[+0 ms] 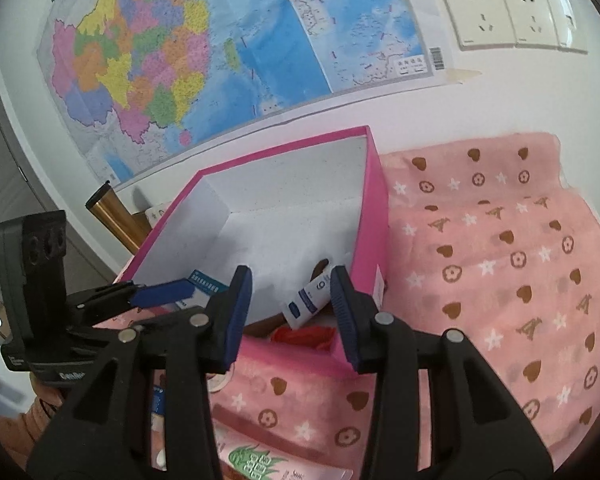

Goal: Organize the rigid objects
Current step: 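Move the right gripper toward the pink aloe-print tube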

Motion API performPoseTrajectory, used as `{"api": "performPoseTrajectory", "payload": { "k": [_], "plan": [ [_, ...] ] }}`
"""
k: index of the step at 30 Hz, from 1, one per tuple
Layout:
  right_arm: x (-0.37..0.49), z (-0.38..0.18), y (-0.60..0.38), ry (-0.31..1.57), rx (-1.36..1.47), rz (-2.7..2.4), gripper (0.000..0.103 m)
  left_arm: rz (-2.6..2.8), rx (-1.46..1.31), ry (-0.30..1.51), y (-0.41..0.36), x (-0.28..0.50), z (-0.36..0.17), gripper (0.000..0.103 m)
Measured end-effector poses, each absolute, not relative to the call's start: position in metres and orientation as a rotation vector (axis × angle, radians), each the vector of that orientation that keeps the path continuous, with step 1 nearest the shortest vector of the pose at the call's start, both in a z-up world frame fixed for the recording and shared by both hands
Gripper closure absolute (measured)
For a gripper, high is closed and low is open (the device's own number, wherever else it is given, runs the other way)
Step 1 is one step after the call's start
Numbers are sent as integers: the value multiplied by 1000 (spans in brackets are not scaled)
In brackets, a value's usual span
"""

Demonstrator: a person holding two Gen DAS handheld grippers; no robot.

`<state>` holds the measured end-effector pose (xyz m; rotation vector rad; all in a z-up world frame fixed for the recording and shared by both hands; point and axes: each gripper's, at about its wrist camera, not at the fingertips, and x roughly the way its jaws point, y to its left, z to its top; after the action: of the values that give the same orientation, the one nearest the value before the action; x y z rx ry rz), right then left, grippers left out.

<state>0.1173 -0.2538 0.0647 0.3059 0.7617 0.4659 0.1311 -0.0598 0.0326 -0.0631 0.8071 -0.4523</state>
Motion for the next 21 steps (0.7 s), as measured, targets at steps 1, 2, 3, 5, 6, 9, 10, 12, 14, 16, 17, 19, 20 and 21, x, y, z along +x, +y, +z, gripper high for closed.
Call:
{"api": "performPoseTrajectory", "payload": {
  "k": [1,2,3,5,6,9,10,12,14,16,17,19,20,21],
  "plan": [
    [114,64,-256,761,316,470,60,-452,-63,799,-59,128,35,44],
    [111,64,-259,760,326,476,60,-453,-64,788,-57,123,36,42],
    [108,65,-261,759,328,478,60,-454,-67,783,-55,122,37,41],
    [103,66,-263,756,327,484,60,-448,-76,769,-50,115,40,40],
    [99,66,-264,756,328,489,60,-453,-83,765,-48,112,40,40],
    [92,67,-264,758,323,499,60,-446,-95,755,-40,103,42,39],
    [89,66,-265,759,324,502,60,-446,-99,755,-38,102,42,39],
    [83,65,-266,764,327,510,60,-439,-106,754,-34,95,41,38],
    [77,63,-266,772,325,516,60,-441,-114,758,-29,90,39,37],
    [72,60,-267,782,326,518,60,-448,-119,767,-27,83,35,37],
    [69,58,-268,792,325,521,60,-448,-119,769,-27,81,33,37],
    [64,53,-270,808,326,520,59,-452,-113,776,-28,75,29,37],
    [61,49,-270,818,326,517,59,-456,-106,781,-30,71,26,37],
    [59,45,-271,829,326,516,59,-459,-103,786,-31,68,24,37]
  ]
}}
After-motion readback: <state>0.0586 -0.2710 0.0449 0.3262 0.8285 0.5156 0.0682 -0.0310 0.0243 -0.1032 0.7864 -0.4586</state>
